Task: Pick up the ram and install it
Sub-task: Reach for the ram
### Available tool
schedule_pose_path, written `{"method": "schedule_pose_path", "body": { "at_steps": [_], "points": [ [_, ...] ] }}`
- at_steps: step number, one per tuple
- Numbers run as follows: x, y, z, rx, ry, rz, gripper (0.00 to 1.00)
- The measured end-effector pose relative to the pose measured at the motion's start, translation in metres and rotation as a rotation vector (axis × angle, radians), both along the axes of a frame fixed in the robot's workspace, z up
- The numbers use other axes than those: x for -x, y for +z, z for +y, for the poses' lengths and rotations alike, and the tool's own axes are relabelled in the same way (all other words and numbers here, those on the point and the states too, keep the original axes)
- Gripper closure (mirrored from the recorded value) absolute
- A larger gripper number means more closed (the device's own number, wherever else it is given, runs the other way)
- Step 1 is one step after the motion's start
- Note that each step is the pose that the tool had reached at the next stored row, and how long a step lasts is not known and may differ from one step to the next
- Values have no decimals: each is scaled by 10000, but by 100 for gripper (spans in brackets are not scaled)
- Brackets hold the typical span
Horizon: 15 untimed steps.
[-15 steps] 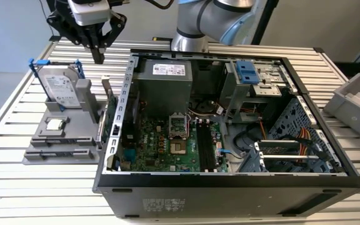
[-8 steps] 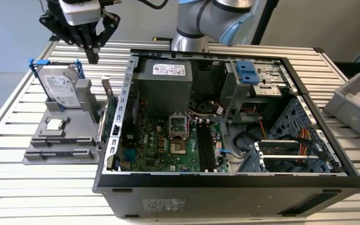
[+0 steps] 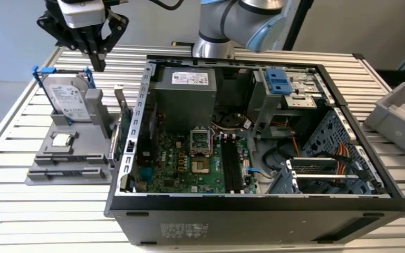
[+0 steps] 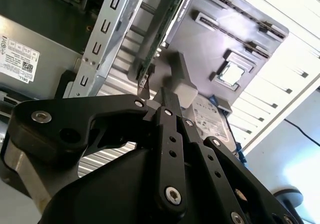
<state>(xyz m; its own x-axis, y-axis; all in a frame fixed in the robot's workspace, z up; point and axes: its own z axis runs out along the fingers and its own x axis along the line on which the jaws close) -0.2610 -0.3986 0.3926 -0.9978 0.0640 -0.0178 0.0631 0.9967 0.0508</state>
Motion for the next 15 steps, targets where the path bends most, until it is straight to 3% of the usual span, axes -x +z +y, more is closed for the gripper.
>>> {"method": "schedule_pose_path", "body": {
  "at_steps": [15],
  "points": [
    [185, -1, 0, -1, 95, -1, 100]
  ]
}}
